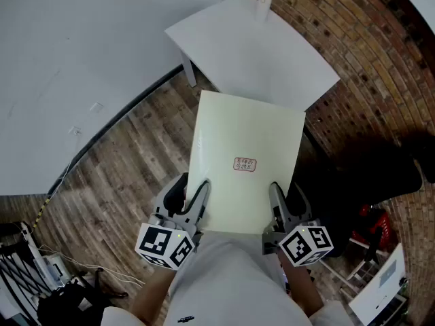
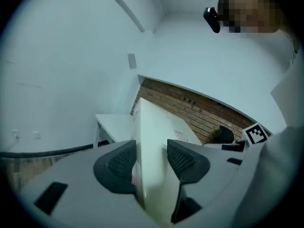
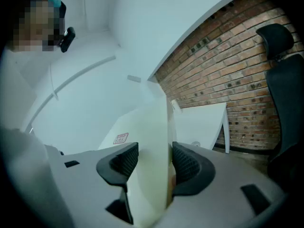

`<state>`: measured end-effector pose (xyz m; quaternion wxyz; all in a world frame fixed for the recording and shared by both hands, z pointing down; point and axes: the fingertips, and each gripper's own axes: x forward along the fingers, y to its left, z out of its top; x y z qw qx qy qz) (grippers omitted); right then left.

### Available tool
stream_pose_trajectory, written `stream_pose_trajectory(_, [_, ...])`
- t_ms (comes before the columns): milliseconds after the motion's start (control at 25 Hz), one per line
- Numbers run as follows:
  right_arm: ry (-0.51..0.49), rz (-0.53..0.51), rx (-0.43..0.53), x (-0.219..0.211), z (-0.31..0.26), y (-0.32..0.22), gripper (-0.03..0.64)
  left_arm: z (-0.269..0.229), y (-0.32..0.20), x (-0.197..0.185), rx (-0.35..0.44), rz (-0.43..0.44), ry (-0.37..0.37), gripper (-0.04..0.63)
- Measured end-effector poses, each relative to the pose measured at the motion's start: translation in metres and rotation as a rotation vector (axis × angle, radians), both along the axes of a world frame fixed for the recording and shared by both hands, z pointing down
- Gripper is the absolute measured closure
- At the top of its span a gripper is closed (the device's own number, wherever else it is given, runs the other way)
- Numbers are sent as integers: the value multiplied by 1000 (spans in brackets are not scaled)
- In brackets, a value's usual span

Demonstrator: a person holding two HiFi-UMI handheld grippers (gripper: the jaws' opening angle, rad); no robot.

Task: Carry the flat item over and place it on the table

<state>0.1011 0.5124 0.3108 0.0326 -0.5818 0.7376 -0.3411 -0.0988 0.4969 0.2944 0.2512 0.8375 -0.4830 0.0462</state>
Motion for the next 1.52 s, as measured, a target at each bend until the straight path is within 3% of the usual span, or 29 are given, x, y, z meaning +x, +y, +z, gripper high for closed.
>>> stream_pose_trajectory(240, [10,-68,-33,-3,-18,39,388,-14,51,-3,-41,-63,9,380])
stream_pose_trajectory(520, [-13,-68,-15,-1,-17,36,388,-12,48,-1,-29,-63,8,380])
stream_pose_trajectory(680, [-36,-62,-43,-22,-8,34,387,-7,42,-21,-50,-52,-23,382])
stream_pose_trajectory(880, [-33,-85,-15,-59,-19,15,387,-17,30,-60,-25,-71,4,382])
stream_pose_trajectory(1040, [-63,-95,0,-81,-21,-8,387,-17,8,-83,-18,-76,18,382])
stream_pose_trajectory(1240, [-29,-95,-9,-90,-19,-51,387,-12,-34,-91,-24,-82,22,382])
stream_pose_trajectory(1520, [-41,-108,-12,-91,-9,-159,387,-4,-139,-92,-25,-96,11,380])
